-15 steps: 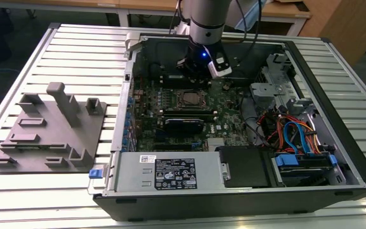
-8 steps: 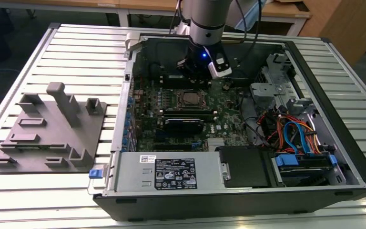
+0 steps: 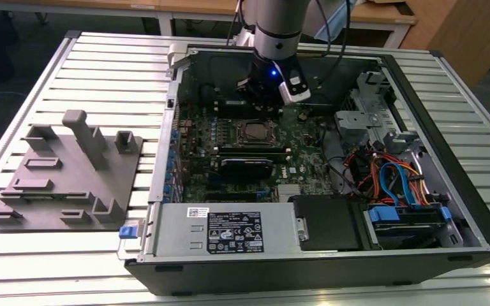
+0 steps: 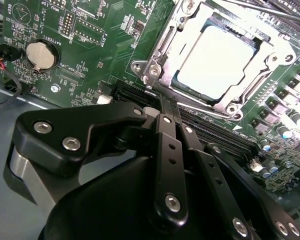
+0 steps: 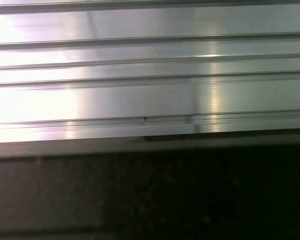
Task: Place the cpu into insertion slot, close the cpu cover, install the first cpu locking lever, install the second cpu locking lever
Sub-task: 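Install the first cpu locking lever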
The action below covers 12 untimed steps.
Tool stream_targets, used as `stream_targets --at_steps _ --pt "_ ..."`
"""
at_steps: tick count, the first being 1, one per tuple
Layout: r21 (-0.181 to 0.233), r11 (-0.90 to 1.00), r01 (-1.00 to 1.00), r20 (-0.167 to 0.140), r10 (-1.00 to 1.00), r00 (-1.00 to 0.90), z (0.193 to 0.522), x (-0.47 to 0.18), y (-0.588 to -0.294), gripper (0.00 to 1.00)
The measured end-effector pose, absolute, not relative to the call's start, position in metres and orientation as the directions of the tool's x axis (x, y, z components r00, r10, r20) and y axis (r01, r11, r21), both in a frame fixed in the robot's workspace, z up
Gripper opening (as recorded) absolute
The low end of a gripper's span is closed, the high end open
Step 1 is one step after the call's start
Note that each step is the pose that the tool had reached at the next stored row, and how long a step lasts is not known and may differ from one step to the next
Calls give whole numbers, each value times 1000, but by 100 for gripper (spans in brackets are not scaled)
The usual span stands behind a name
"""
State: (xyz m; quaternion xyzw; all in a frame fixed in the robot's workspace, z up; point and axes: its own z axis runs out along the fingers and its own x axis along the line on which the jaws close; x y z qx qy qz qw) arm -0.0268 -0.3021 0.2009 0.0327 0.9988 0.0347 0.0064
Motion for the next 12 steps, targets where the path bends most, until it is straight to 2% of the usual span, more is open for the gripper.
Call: stream_targets --at_steps 12 --pt "42 997 65 -12 65 -998 199 -27 -302 10"
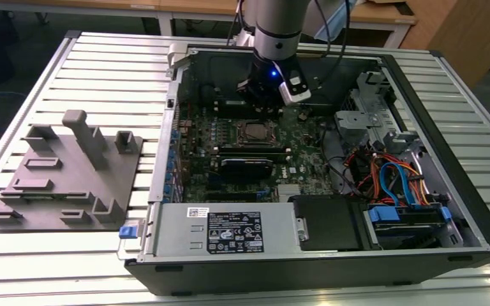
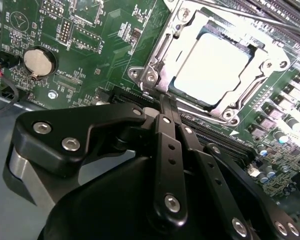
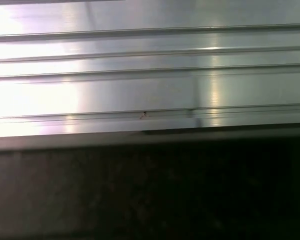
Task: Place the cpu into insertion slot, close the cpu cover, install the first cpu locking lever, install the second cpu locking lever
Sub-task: 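Install the first cpu locking lever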
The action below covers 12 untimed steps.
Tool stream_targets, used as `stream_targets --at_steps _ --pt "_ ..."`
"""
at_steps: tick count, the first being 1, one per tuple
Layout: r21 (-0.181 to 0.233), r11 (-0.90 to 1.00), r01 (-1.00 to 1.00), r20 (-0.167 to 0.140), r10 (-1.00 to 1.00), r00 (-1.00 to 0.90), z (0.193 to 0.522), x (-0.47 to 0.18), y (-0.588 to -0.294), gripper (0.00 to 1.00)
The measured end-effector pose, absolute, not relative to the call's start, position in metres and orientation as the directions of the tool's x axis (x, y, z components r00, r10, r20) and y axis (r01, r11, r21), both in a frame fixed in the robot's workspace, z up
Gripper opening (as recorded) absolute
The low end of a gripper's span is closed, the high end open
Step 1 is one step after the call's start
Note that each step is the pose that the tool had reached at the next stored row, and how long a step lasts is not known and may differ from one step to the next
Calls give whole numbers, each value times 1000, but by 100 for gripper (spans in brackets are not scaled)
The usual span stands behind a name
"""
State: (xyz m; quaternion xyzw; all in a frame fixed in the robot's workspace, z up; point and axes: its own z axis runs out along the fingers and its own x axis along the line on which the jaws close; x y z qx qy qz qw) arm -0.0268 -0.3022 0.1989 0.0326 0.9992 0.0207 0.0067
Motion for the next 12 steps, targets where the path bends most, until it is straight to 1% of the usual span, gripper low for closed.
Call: stream_targets --at_steps 12 --pt "39 997 65 -13 65 -998 200 -27 -302 10"
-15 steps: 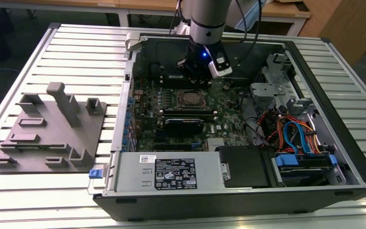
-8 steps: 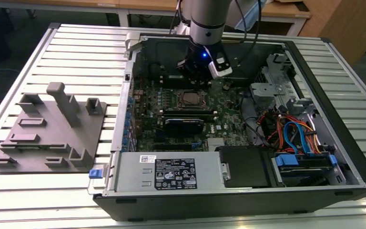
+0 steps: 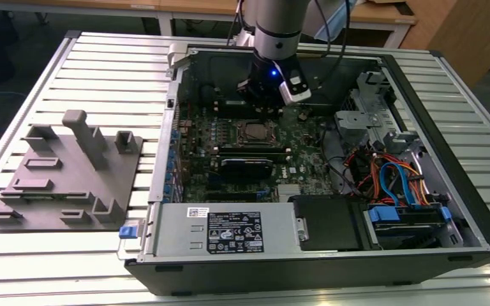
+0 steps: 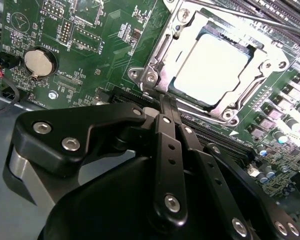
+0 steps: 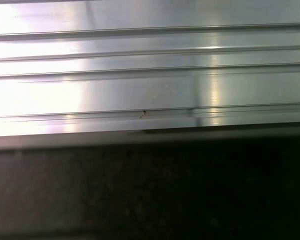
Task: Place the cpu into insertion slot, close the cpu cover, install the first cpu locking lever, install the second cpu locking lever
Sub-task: 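Install the first cpu locking lever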
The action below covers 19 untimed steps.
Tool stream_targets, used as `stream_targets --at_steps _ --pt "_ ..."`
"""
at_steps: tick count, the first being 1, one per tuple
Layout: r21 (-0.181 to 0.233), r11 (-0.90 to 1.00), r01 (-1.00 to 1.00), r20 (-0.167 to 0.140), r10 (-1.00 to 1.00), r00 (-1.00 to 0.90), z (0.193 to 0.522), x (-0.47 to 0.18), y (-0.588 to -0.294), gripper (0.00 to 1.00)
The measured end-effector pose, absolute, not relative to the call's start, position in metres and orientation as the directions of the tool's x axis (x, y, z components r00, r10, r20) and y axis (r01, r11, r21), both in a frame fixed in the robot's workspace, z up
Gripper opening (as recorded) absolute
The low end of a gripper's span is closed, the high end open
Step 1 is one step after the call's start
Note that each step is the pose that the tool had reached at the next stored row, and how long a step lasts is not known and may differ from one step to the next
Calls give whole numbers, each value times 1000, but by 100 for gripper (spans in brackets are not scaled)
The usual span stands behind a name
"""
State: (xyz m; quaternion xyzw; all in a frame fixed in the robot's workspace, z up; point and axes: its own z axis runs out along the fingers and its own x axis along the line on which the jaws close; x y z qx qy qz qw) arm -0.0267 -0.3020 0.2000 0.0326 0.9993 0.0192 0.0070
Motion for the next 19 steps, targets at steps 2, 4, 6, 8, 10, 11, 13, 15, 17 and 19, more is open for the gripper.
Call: stream_targets --at_steps 2,4,6,8,10,11,13,15,17,19 --pt "38 997 65 -13 65 -998 200 -27 -302 10" --pt "35 997 65 -13 65 -998 200 -27 -302 10" --pt "30 997 65 -13 65 -998 200 -27 -302 10" --pt "26 998 65 -13 65 -998 200 -27 -302 10" --pt "22 998 65 -14 65 -998 200 -27 -302 10" --pt "19 998 65 -14 65 -998 199 -27 -302 10" --pt "16 998 65 -14 65 -998 199 -27 -302 10" --pt "15 998 65 -14 65 -998 199 -26 -302 10" --pt "13 998 65 -14 65 -998 198 -26 -302 10" --pt "11 998 65 -14 65 -998 197 -26 -302 10"
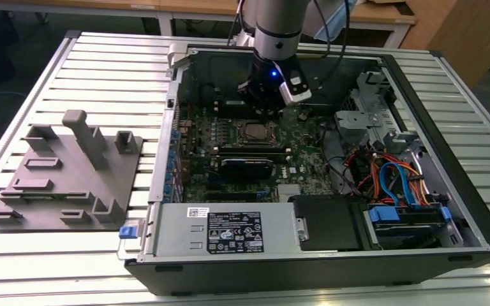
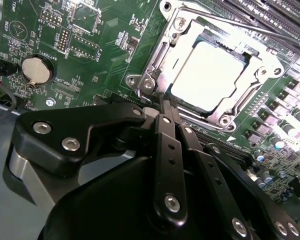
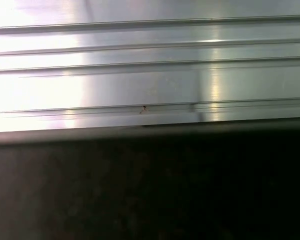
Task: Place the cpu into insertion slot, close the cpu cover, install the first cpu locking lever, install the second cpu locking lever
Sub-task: 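Install the first cpu locking lever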
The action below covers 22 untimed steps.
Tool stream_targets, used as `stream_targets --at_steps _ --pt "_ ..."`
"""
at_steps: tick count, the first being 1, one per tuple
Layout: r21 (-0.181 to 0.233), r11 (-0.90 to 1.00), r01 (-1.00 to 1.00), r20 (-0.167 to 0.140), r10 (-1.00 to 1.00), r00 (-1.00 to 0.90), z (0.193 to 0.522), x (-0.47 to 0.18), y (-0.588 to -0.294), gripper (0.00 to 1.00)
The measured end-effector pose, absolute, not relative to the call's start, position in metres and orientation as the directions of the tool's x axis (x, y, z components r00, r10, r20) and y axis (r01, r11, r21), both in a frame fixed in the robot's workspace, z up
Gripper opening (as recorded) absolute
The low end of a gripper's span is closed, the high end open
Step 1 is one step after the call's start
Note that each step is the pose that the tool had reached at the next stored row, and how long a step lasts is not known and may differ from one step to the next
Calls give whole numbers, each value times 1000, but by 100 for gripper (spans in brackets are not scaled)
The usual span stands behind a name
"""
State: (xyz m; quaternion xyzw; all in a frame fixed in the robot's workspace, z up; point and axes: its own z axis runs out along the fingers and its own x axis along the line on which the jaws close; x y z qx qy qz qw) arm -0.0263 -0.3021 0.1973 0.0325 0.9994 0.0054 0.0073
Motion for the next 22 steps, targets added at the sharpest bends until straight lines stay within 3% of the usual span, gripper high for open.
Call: stream_targets --at_steps 22 --pt "47 997 65 -12 66 -998 199 -26 -302 10"
